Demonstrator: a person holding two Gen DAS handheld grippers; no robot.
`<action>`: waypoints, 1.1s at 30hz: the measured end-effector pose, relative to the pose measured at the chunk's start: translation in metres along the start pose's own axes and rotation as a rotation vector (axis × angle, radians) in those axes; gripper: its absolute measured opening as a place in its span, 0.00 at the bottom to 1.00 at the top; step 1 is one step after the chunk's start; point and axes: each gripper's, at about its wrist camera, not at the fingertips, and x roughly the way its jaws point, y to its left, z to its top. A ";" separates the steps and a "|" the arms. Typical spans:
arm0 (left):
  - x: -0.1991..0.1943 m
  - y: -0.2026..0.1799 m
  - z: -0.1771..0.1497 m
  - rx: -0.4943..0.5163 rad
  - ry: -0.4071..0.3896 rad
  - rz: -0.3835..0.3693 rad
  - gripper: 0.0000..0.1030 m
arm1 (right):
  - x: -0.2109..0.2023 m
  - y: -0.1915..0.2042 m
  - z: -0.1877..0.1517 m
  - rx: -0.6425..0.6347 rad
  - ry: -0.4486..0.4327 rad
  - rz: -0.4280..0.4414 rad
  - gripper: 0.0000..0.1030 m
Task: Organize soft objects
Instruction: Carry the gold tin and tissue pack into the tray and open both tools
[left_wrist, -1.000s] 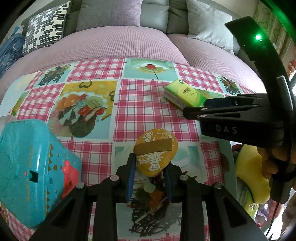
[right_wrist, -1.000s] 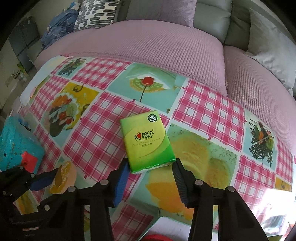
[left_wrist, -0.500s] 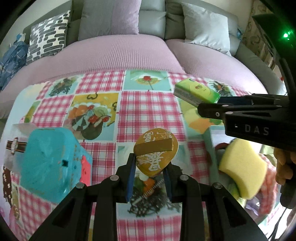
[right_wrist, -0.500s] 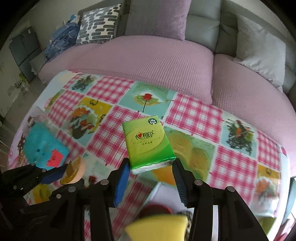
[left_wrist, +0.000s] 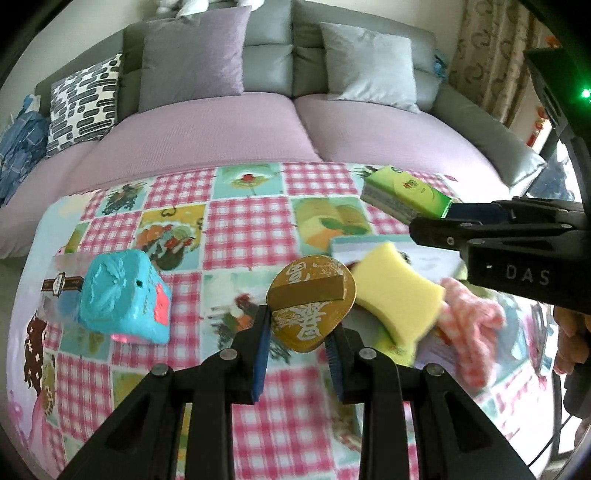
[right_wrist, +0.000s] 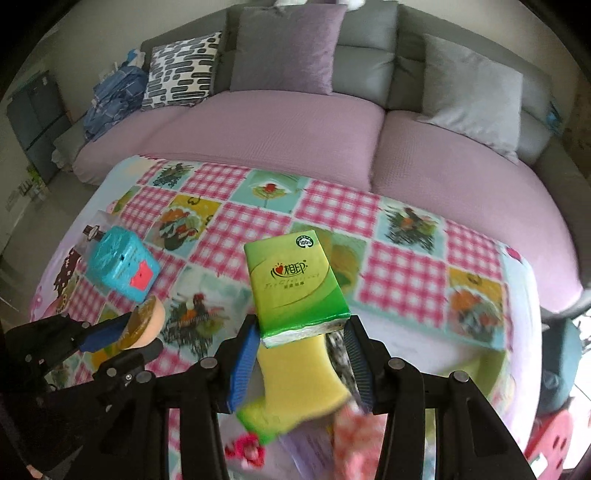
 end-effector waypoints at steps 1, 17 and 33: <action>-0.003 -0.004 -0.002 0.005 0.000 -0.004 0.28 | -0.007 -0.004 -0.006 0.009 -0.002 -0.006 0.48; -0.027 -0.064 -0.049 0.091 0.048 -0.041 0.29 | -0.081 -0.045 -0.087 0.129 0.004 -0.083 0.48; 0.005 -0.086 -0.061 0.141 0.117 -0.058 0.29 | -0.043 -0.061 -0.126 0.178 0.109 -0.068 0.48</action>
